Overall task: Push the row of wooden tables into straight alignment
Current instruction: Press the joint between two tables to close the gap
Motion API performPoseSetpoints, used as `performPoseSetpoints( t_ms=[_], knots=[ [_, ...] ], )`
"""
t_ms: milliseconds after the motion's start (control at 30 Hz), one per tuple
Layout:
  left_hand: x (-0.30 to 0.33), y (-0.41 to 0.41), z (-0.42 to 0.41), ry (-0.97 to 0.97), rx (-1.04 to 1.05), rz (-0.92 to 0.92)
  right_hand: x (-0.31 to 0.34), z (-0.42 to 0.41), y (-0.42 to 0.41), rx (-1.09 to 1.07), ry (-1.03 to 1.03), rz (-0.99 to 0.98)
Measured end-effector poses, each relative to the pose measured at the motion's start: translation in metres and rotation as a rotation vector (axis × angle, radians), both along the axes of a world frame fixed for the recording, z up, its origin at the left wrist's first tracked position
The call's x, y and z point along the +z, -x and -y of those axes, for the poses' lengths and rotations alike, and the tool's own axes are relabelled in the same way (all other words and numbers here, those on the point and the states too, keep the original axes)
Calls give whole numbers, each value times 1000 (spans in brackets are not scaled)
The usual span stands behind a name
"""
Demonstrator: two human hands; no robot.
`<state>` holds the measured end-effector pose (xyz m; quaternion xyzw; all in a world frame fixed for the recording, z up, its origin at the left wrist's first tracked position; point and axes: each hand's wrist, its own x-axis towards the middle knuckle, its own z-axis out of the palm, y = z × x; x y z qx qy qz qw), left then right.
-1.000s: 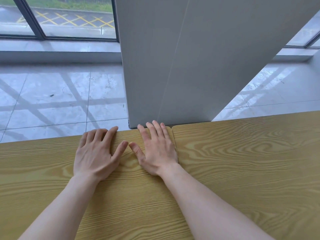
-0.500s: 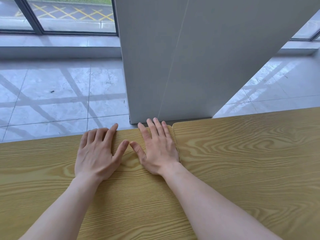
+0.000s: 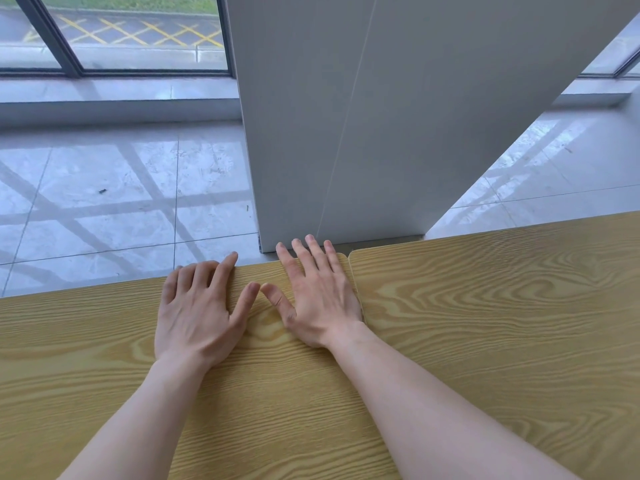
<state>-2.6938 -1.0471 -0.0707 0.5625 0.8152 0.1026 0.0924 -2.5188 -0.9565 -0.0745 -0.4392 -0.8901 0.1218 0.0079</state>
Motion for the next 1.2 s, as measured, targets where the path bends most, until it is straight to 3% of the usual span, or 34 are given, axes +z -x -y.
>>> performPoseSetpoints(
  t_ms=[567, 967, 1200],
  knots=[
    [1, -7, 21, -88, -40, 3, 0, 19, -10, 8, -61, -62],
    [37, -49, 130, -75, -28, 6, 45, 117, -65, -5, -45, -32],
    [65, -108, 233, -83, 5, -24, 77, 213, -141, -49, -13, -64]
  ],
)
